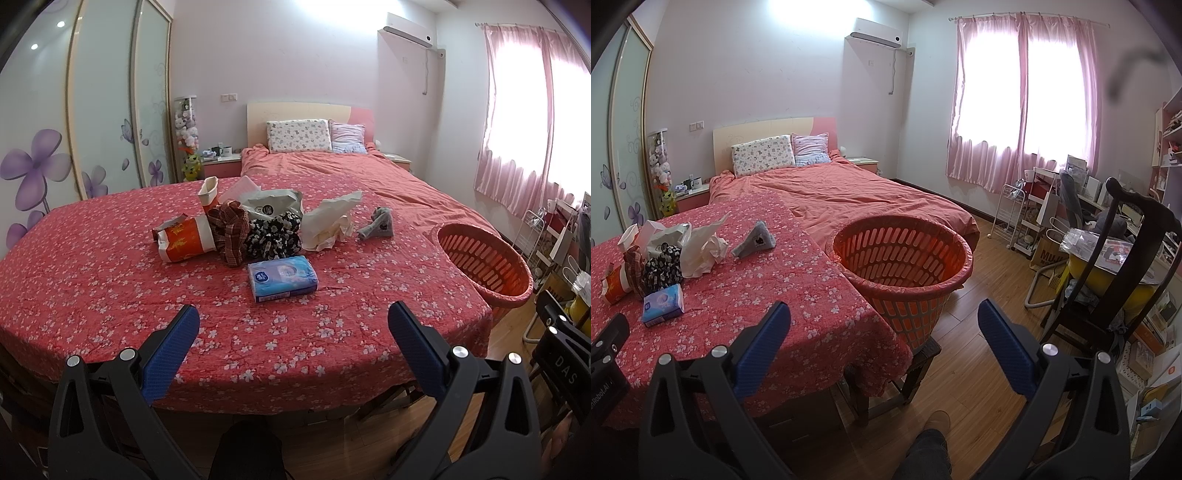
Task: Collect trash
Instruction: 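Grasp the blue tissue pack with the left tool while the right tool grasps the grey sock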
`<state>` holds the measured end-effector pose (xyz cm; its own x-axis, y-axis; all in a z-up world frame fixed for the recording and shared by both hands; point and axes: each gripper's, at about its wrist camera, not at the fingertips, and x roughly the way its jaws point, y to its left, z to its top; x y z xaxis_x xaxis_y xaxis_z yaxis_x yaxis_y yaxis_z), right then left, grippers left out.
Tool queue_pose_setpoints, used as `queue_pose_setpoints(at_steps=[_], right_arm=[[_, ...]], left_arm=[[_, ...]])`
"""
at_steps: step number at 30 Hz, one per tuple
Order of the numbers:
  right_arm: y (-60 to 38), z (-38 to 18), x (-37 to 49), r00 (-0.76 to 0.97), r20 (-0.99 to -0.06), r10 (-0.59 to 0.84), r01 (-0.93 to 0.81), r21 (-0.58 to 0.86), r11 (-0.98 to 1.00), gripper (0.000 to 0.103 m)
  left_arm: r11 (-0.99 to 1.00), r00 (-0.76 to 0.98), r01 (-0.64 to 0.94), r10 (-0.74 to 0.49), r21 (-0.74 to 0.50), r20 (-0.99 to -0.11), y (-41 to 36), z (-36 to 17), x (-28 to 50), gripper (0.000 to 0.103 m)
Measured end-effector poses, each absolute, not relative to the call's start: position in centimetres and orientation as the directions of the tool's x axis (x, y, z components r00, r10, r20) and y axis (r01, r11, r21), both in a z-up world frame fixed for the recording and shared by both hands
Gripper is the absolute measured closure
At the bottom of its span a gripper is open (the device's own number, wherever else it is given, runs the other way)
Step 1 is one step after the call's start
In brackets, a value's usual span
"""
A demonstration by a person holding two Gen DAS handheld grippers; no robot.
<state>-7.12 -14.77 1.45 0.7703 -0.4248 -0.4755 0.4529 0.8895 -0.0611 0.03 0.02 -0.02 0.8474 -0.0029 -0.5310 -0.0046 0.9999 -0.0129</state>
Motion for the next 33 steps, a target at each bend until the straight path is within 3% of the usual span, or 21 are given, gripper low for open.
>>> queue_pose_setpoints(at_steps=[17, 33], right_arm=[[-14.5, 1.4, -7.0, 0.782, -0.46, -0.419, 0.44, -0.068, 0.895, 0.004], [-11.2, 0.3, -0.1, 0.825, -0.523, -0.214, 0.268, 0.029, 0.963, 0.004]], left_arm=[[1.0, 0.845, -0.01, 0.003, -0.011, -0.534, -0.7, -0.4, -0.1, 0.002], [0.988, 0.819, -0.14, 0.08, -0.062, -0.569, 7.1, -1.8, 3.6, 0.002]])
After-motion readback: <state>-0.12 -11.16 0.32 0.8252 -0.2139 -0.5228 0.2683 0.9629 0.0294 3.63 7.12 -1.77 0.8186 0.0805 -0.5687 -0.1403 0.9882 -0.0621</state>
